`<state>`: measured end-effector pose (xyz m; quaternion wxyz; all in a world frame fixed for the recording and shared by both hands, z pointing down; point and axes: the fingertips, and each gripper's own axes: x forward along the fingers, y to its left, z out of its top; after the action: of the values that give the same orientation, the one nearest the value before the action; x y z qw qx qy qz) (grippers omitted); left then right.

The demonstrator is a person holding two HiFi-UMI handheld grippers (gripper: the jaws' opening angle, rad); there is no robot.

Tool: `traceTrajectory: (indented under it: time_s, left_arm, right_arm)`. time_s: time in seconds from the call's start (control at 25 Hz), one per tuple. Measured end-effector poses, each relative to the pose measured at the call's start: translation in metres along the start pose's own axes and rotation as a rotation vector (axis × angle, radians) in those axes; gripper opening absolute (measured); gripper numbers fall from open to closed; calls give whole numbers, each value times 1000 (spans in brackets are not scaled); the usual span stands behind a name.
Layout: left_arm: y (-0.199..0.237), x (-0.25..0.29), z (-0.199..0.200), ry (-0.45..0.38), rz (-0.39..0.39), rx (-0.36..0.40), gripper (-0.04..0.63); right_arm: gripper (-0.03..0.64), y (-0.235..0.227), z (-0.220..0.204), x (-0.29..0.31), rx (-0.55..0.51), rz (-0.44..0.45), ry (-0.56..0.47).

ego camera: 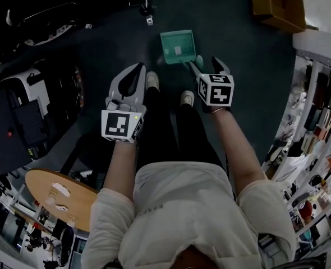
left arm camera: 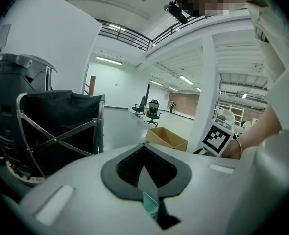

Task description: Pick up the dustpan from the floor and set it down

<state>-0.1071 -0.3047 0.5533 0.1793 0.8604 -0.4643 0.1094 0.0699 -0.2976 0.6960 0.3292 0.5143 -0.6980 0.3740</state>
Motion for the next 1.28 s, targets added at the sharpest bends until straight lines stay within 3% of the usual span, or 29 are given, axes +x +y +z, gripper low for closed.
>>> traceTrajectory:
  time_s: [0.2, 0.24, 0.4, 0.48, 0.6, 0.76, 1.0, 1.16, 1.28]
  left_arm:
    - [-29, -16, 26, -36, 4, 24, 12]
    - [-36, -20, 34, -49, 3, 35, 12]
    - [-72, -40, 69, -111, 11, 82, 12]
    - [-91, -50, 85, -140, 14, 99, 12]
    - [-111, -64, 110, -199, 21, 119, 12]
    - [-143, -99, 129, -280, 27, 89, 12]
    - [-186, -131, 125, -289, 11, 107, 12]
    - [-201, -161, 110, -277, -10, 115, 12]
    - [-217, -194, 100, -281, -40, 69, 12]
  right_arm:
    - [313, 13, 31, -70, 45, 108, -202]
    - [284, 13, 35, -85, 24, 106, -235]
    - [50, 4, 47, -148, -96, 11, -368]
    - [-14, 0, 52, -180, -130, -23, -431]
    - [-14, 2, 64, -218, -164, -32, -519]
    - [-14, 9, 55, -264, -207, -8, -577]
    - [-14, 14, 27, -311, -282, 41, -621]
    - [-14, 18, 1, -337, -247, 35, -638]
    - [-14, 20, -26, -357, -210, 20, -619]
